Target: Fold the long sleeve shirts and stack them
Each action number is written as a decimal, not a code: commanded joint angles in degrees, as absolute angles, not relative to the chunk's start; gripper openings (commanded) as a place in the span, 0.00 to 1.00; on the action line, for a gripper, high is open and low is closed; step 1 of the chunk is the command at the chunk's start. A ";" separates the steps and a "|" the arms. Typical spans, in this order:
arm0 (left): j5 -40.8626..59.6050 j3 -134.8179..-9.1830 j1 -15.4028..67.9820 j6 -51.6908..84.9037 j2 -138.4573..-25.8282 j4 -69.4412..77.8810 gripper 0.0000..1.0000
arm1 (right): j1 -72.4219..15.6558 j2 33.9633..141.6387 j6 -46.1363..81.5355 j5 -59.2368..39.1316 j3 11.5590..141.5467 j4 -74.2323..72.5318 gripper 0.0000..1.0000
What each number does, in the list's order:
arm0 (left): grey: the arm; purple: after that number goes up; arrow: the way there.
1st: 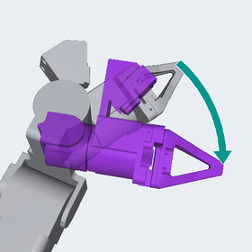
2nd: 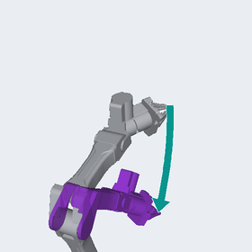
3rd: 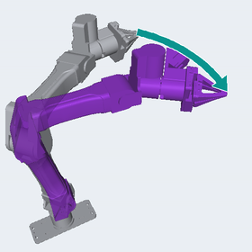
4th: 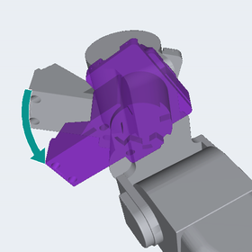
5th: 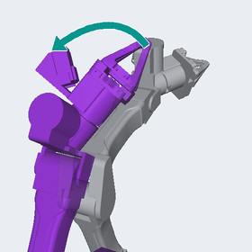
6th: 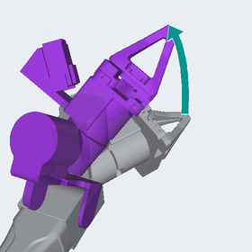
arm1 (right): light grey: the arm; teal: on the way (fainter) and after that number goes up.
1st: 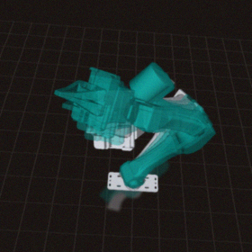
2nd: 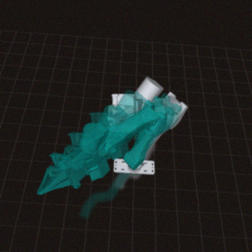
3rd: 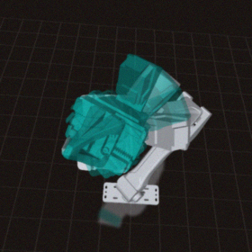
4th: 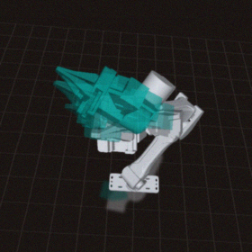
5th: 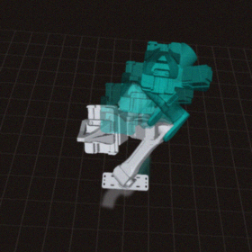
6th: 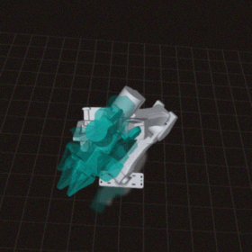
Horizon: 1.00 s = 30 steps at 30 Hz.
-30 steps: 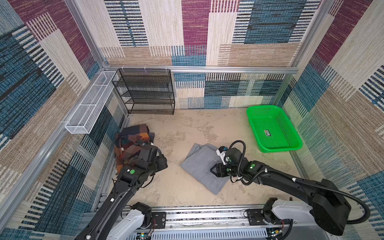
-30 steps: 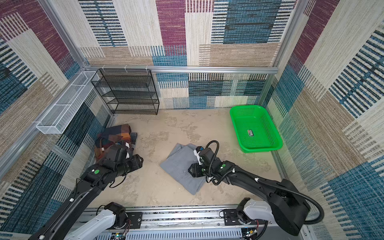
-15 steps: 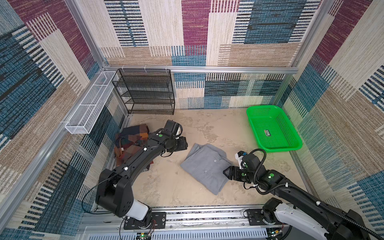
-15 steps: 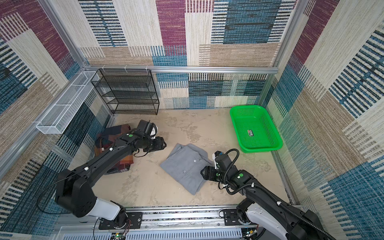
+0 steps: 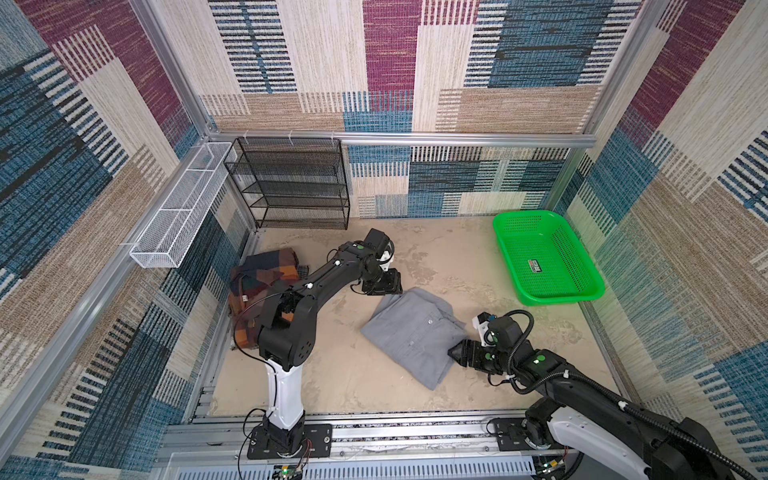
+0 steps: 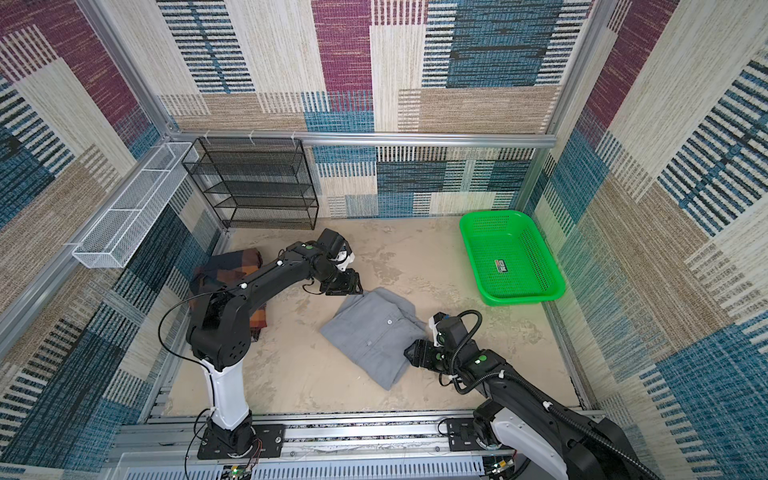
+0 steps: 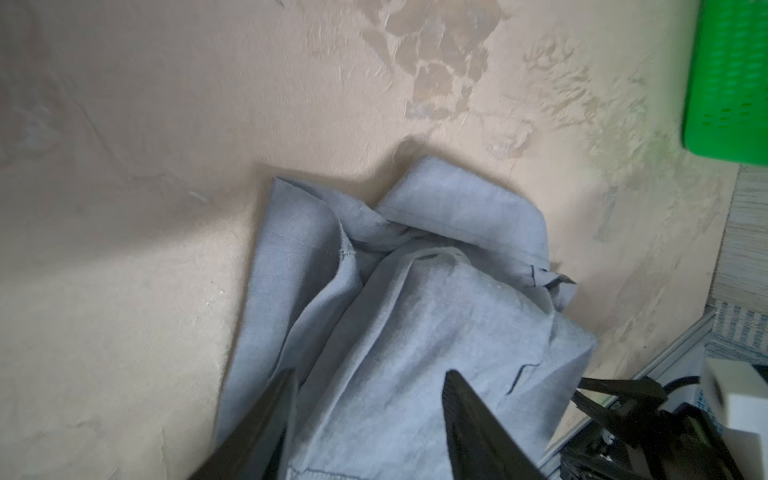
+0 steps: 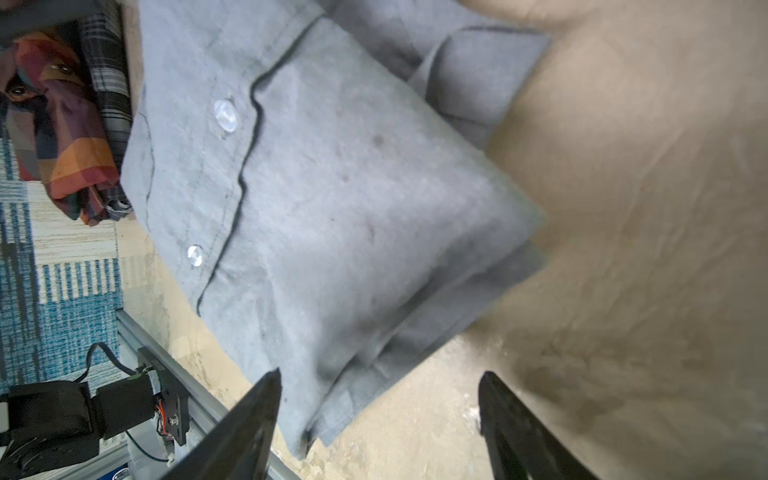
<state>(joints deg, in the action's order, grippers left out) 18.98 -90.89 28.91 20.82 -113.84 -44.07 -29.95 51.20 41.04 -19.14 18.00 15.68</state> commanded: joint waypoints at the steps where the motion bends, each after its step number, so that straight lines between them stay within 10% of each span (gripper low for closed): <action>1: 22.26 -91.22 28.91 17.31 -115.06 -46.07 0.60 | -29.79 52.61 40.09 -22.82 17.45 7.61 0.75; 15: 25.73 -91.96 28.92 14.94 -120.89 -46.93 0.54 | -29.23 59.07 38.84 -23.35 15.67 -0.50 0.72; 30: 26.13 -89.76 28.92 16.40 -120.51 -44.88 0.15 | -29.16 70.01 38.85 -25.80 15.21 -12.81 0.52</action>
<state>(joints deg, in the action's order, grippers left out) 25.80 -90.08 28.97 16.36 -121.14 -45.65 -29.17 68.64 38.68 -24.45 15.35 -8.64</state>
